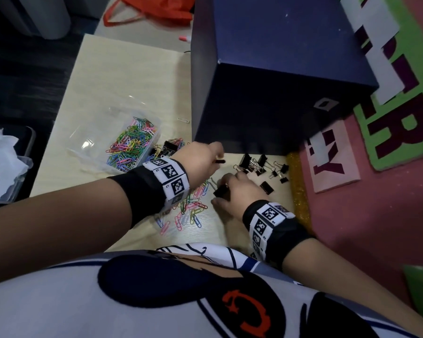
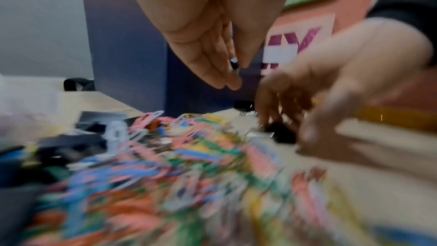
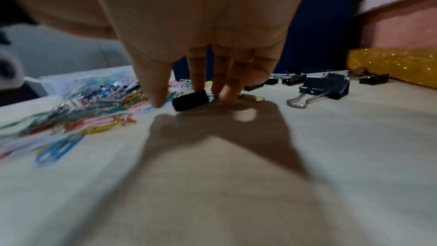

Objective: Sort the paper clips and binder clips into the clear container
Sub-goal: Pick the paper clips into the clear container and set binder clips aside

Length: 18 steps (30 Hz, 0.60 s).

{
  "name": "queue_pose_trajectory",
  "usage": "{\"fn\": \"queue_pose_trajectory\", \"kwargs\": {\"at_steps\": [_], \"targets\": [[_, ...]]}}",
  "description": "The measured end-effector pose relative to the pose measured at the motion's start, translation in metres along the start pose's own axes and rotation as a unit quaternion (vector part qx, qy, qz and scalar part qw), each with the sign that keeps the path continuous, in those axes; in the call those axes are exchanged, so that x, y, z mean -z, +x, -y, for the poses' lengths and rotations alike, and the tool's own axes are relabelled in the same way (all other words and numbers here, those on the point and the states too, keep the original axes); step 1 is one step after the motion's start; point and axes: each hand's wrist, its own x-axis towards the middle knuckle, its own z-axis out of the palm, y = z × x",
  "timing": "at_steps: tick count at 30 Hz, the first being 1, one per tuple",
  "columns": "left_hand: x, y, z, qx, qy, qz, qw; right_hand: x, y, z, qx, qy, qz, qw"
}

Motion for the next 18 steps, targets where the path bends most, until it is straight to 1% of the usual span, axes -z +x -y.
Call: {"fn": "queue_pose_trajectory", "kwargs": {"at_steps": [2,3,5,7,9,10,12,14,15,16,17,18], "targets": [[-0.004,0.005,-0.006,0.007,-0.069,-0.013,0.998,-0.006,-0.001,0.002,0.017,-0.026,-0.012,0.999],[-0.006,0.007,-0.007,0.001,-0.073,-0.013,0.997,-0.007,-0.001,0.002,0.021,-0.028,-0.019,0.999],[-0.01,0.008,-0.004,-0.006,-0.042,0.003,0.999,-0.007,-0.001,0.002,0.019,-0.024,-0.026,0.999],[-0.015,0.007,0.004,0.0,0.001,0.046,0.999,-0.005,-0.002,0.0,0.022,-0.028,-0.023,0.999],[-0.02,0.003,0.011,0.003,0.057,0.1,0.993,-0.002,-0.004,-0.004,0.019,-0.023,-0.039,0.999],[-0.022,0.001,0.013,0.004,0.09,0.126,0.988,0.0,-0.005,-0.006,0.005,-0.003,-0.058,0.998],[-0.025,-0.005,0.016,-0.003,0.16,0.16,0.974,0.003,-0.006,-0.012,-0.056,0.039,-0.114,0.991],[-0.029,-0.012,0.018,-0.023,0.206,0.17,0.963,0.002,-0.003,-0.019,-0.103,0.061,-0.201,0.972],[-0.03,-0.016,0.019,-0.035,0.217,0.168,0.961,0.003,-0.001,-0.02,-0.107,0.065,-0.23,0.965],[-0.032,-0.02,0.021,-0.045,0.223,0.165,0.96,0.004,0.001,-0.021,-0.099,0.064,-0.236,0.965],[-0.033,-0.024,0.022,-0.054,0.228,0.158,0.959,0.004,0.003,-0.02,-0.086,0.057,-0.213,0.972],[-0.034,-0.029,0.023,-0.065,0.231,0.149,0.959,0.003,0.004,-0.017,-0.071,0.046,-0.174,0.981]]}}
